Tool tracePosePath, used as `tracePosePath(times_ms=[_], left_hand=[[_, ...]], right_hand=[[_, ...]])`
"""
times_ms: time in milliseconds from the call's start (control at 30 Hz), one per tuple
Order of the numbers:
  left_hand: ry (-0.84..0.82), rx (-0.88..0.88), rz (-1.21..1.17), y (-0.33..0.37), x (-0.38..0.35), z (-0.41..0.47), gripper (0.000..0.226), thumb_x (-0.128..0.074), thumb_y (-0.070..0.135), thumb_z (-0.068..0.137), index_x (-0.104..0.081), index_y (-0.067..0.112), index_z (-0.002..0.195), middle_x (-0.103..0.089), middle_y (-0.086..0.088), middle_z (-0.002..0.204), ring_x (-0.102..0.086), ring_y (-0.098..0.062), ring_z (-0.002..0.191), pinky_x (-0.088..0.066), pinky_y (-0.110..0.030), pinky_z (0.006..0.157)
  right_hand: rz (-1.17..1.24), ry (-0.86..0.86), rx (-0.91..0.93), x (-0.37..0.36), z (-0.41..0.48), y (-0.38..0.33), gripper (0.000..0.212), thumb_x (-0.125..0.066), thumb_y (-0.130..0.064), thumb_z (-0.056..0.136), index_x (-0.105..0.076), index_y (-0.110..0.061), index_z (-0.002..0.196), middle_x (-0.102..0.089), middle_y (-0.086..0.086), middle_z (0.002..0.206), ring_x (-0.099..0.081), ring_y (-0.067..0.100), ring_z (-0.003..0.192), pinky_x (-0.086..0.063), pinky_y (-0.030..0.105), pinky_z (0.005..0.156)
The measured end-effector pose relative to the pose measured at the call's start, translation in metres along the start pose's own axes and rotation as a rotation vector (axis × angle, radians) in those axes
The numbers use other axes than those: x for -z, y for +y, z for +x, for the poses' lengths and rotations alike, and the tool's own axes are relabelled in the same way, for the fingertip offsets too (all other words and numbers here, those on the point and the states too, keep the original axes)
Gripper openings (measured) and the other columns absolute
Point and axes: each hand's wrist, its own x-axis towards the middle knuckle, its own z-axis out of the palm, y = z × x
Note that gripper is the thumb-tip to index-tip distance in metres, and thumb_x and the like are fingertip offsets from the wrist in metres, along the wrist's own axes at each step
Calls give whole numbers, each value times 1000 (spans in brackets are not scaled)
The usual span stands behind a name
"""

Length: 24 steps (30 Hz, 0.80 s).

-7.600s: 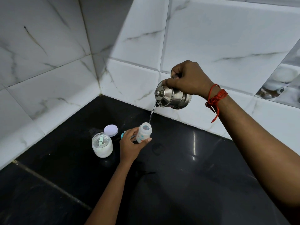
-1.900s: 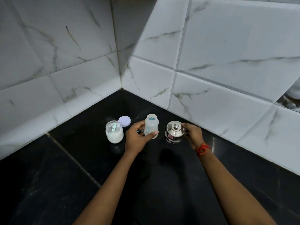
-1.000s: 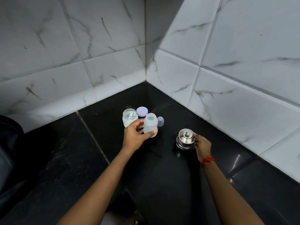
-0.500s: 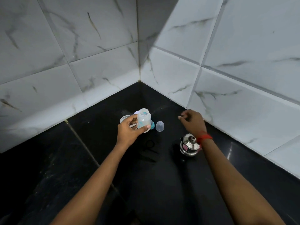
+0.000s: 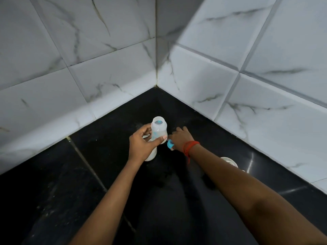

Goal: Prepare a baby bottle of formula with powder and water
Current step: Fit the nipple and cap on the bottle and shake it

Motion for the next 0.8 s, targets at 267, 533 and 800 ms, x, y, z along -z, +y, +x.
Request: tracePosePath(times_ms=[267,533,800], left_hand=[[-48,-7,-69,-8,-1,-17,52,-97,28,69,-75,31,116,-76,14,114,-71,-6,106,-57,-16,84],[-156,34,-186,1,-18,-41,54,-93,-1,71,-72,28,111,-77,24,99,-71,1,97,-58,-21,83],[-200,-17,-297,16,-28,-46,53,-88,-8,73,-69,14,117,-80,19,102,-75,-3,98,-58,-19,81]], right_hand=[[1143,478,-37,76,-55,41,42,-76,-23,87,-66,-25,127,-70,-1,115,-67,17,94,-54,42,96],[836,367,372,157,-142,36,46,-74,-3,86,-67,-21,128,-59,2,127,-58,14,117,-52,28,98],[669,246,361,163,-163,33,46,-71,-2,87,-68,-25,126,-58,-4,123,-59,13,113,-52,29,96]])
